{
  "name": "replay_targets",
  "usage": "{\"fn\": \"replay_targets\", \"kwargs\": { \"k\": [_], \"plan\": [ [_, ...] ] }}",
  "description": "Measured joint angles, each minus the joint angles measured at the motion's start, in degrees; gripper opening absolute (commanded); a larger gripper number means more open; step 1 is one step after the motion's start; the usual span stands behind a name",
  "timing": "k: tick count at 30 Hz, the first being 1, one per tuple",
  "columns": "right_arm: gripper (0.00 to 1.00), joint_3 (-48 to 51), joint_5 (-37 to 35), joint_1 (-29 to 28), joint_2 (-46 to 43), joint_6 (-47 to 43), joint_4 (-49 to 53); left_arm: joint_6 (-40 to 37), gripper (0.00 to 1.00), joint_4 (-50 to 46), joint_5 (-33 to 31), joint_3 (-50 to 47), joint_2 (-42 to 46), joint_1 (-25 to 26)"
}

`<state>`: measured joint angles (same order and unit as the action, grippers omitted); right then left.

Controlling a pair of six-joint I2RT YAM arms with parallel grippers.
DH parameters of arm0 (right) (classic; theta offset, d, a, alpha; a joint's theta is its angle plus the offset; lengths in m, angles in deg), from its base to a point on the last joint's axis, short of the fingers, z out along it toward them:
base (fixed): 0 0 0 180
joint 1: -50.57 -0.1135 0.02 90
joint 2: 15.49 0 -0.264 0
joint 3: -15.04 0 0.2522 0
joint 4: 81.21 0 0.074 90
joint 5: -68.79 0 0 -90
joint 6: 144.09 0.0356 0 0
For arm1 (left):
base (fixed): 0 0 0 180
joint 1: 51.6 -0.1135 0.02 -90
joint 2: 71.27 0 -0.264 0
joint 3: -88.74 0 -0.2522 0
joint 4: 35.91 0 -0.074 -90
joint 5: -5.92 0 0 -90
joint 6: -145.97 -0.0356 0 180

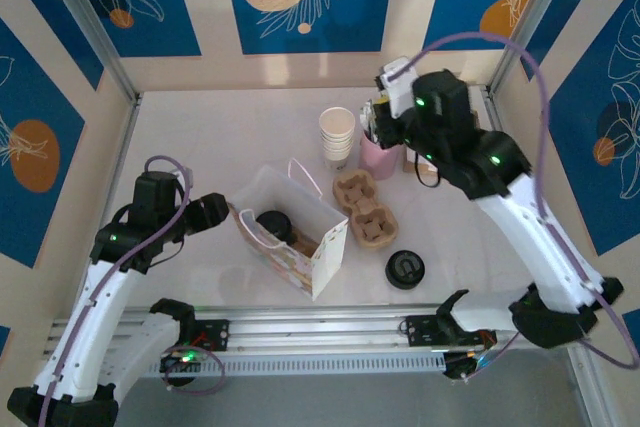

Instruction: Pack the takeout coffee

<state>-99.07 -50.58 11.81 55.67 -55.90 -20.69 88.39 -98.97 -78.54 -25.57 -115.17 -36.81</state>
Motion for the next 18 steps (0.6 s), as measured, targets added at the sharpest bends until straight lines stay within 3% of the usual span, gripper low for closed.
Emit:
{"fn": "replay_targets", "kwargs": {
  "k": [5, 11, 18],
  "plan": [
    [0.00, -1.14, 3.37, -3.69, -7.41, 2.21, -0.59, 0.02, 0.71, 0.24, 0.00, 0.00, -0.94, 0.00],
    [0.00, -1.09, 12.61, -7.19, -13.86, 6.49, -1.36, 0.04, 0.71, 0.44, 0.00, 0.00, -1.29, 0.00],
    [0.00, -1.42, 21.57, -11.93, -14.73, 10.01, -1.46, 0.20, 0.71, 0.55, 0.04, 0.00, -2.32, 0.00]
  ]
}}
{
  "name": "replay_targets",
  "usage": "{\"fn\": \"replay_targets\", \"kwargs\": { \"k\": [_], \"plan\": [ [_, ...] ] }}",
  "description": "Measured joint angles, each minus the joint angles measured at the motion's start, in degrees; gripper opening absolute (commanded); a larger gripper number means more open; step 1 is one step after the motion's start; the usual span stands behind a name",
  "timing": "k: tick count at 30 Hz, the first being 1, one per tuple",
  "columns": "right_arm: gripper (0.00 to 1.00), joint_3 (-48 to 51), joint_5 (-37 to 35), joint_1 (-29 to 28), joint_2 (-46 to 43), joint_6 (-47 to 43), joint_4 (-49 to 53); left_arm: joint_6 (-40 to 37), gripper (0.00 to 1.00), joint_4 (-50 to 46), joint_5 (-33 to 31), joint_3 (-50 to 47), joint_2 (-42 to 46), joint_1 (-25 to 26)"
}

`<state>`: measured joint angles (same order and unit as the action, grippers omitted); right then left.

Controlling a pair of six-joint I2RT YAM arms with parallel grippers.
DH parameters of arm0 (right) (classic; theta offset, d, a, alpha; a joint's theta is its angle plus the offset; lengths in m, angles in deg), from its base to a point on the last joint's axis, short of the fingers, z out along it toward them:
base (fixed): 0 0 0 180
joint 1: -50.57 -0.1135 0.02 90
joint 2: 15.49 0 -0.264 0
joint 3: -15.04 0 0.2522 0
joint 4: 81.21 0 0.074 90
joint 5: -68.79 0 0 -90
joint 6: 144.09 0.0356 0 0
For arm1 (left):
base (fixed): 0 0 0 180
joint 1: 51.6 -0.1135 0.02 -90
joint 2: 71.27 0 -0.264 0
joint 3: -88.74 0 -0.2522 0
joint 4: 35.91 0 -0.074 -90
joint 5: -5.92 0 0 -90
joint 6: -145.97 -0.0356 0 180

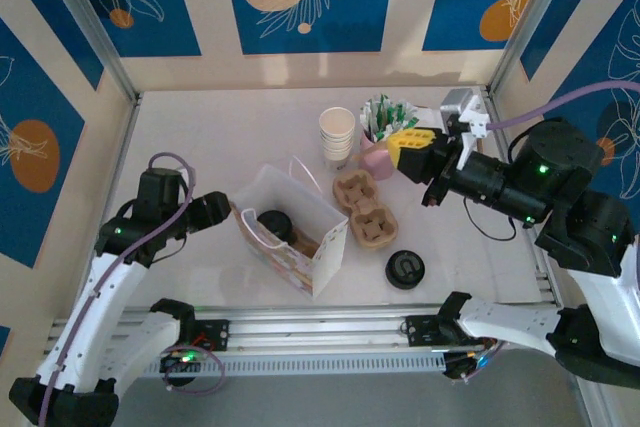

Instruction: Pack the takeout coffee

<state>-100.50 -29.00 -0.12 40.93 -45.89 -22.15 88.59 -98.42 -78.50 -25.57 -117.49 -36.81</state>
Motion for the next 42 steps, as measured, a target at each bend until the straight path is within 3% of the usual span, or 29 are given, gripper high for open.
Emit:
{"fn": "replay_targets", "kwargs": {
  "k": [13, 21, 27, 33, 42],
  "plan": [
    [0.00, -6.40, -0.24, -15.41, 7.28, -0.02, 2.43, 0.04, 0.71, 0.09, 0.00, 0.00, -0.09, 0.00],
    [0.00, -8.92, -14.25, -32.22, 11.93, -7.30, 3.58, 0.02, 0.71, 0.07, 0.00, 0.00, 0.02, 0.00],
    [0.00, -12.48, -24.55, -41.22, 16.20, -14.12, 3.56, 0.04, 0.71, 0.07, 0.00, 0.00, 0.35, 0.00],
    [0.00, -14.91, -31.15, -44.35, 17.86, -19.15, 2.14, 0.07, 0.71, 0.11, 0.00, 0.00, 0.76, 0.00],
    [0.00, -12.55, -35.74, -42.62, 17.73, -21.03, -0.07, 0.26, 0.71, 0.09, 0.00, 0.00, 0.76, 0.00]
  ]
}}
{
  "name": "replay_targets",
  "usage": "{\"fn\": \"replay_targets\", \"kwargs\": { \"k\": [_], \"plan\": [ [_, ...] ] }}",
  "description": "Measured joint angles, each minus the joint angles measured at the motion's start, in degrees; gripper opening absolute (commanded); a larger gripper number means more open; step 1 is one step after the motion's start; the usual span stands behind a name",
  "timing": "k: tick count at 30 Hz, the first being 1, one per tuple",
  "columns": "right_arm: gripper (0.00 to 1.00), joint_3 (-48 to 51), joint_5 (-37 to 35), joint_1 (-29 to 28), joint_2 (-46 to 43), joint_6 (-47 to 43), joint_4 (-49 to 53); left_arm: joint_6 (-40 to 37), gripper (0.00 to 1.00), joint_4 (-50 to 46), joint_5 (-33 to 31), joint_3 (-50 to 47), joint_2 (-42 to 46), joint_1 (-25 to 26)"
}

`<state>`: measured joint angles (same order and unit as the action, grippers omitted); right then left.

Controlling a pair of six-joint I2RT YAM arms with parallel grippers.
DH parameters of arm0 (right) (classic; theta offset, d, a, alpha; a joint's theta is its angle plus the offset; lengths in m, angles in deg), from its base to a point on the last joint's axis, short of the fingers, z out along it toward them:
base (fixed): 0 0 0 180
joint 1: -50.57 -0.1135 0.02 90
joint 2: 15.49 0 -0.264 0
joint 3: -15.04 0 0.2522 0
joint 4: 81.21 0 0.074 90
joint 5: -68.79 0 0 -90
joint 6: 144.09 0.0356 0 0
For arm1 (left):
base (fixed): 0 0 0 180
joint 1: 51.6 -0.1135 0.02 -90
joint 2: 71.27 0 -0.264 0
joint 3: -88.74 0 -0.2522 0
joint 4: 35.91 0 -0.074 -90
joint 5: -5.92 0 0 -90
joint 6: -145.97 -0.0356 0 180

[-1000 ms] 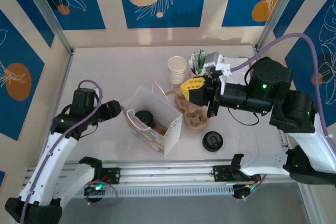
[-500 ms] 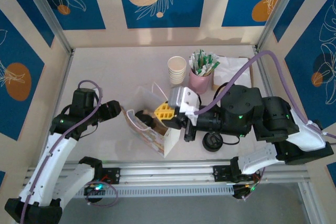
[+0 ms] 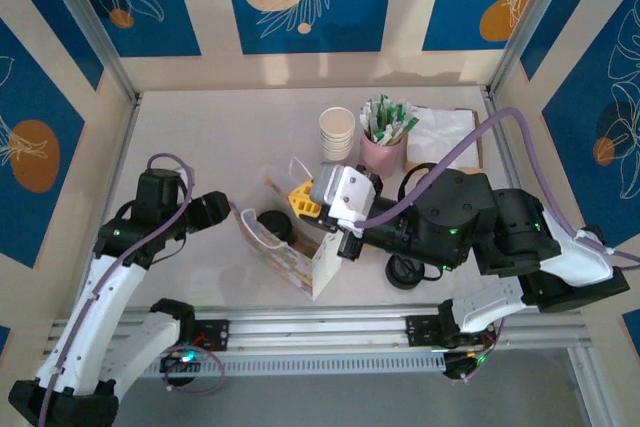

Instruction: Pack the takeout coffee

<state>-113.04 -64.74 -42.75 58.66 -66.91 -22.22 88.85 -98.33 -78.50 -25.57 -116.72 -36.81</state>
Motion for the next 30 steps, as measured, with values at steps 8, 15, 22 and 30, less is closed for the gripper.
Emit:
{"fn": "replay_targets", "kwargs": {
  "k": [8, 15, 22, 30],
  "plan": [
    [0.00, 3.48, 5.51, 10.93, -0.09, 7.21, 1.79, 0.02, 0.71, 0.07, 0.00, 0.00, 0.00, 0.00],
    [0.00, 5.97, 16.11, 24.46, 0.35, 16.90, 6.60, 0.02, 0.71, 0.20, 0.00, 0.00, 0.00, 0.00],
    [0.00, 8.02, 23.43, 29.07, 1.03, 21.94, 10.64, 0.02, 0.71, 0.22, 0.02, -0.02, -0.04, 0.00],
    [0.00, 8.33, 25.79, 29.44, 3.04, 23.63, 15.08, 0.22, 0.71, 1.09, 0.37, -0.52, -0.04, 0.00]
  ]
}}
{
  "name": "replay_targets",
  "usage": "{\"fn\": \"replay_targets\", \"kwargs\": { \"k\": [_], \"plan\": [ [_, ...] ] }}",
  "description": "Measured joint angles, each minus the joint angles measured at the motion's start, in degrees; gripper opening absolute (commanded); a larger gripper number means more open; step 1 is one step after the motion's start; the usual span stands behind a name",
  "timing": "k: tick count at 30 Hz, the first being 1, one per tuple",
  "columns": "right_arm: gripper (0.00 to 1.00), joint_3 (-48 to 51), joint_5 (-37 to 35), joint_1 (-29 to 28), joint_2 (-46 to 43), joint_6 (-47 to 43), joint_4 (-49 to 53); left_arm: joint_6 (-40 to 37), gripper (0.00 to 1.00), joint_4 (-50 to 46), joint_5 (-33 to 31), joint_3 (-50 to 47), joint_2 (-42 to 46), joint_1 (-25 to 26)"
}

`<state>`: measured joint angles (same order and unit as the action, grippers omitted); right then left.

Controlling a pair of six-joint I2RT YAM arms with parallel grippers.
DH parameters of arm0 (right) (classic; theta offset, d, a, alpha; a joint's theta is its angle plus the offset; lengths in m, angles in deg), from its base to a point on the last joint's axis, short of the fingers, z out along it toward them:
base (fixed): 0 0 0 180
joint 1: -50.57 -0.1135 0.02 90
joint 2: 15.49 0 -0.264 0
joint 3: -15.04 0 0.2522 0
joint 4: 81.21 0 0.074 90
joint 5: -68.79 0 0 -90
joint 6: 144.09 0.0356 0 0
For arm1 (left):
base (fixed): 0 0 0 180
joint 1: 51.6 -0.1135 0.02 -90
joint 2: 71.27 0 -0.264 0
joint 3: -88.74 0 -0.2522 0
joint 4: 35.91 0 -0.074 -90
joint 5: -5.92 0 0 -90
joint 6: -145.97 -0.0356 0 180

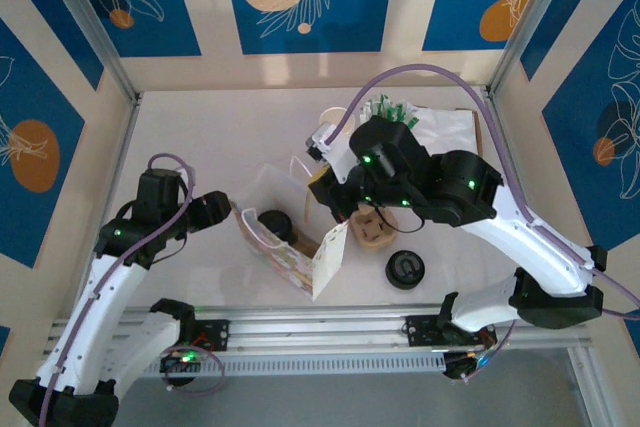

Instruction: Pack the takeout coffee

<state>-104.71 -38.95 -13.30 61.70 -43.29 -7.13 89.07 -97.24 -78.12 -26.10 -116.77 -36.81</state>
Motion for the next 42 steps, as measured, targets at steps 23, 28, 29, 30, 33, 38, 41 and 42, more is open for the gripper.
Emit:
{"fn": "replay_targets", "kwargs": {
  "k": [23, 28, 29, 30, 33, 38, 41, 42],
  "plan": [
    [0.26, 1.20, -4.98, -2.73, 8.66, 2.78, 8.07, 1.05, 0.71, 0.90, 0.02, -1.38, 0.44, 0.00],
    [0.26, 0.11, -7.69, -4.00, 8.61, 2.51, 8.17, 1.05, 0.72, 1.31, 0.04, -1.44, 0.42, 0.00],
    [0.26, -0.04, -8.61, -4.31, 8.37, 2.25, 7.80, 1.05, 0.71, 1.33, 0.04, -1.44, 0.42, 0.00],
    [0.26, -0.02, -9.57, -4.55, 7.93, 2.01, 7.26, 1.05, 0.71, 1.33, 0.04, -1.44, 0.42, 0.00],
    [0.26, 1.03, -13.29, -4.98, 4.85, 0.74, 3.50, 1.05, 0.71, 1.46, 0.04, -1.53, 0.44, 0.00],
    [0.31, 7.48, -18.14, -3.28, -6.51, -2.45, -7.32, 1.05, 0.72, 1.68, 0.04, -1.66, 0.42, 0.00],
    [0.36, 9.29, -19.58, 4.57, -12.07, -3.67, -13.14, 1.03, 0.72, 1.81, 0.07, -1.79, 0.39, 0.00],
    [0.39, 9.46, -19.65, 8.76, -13.16, -3.56, -14.73, 1.03, 0.72, 1.84, 0.04, -1.81, 0.31, 0.00]
  ]
}}
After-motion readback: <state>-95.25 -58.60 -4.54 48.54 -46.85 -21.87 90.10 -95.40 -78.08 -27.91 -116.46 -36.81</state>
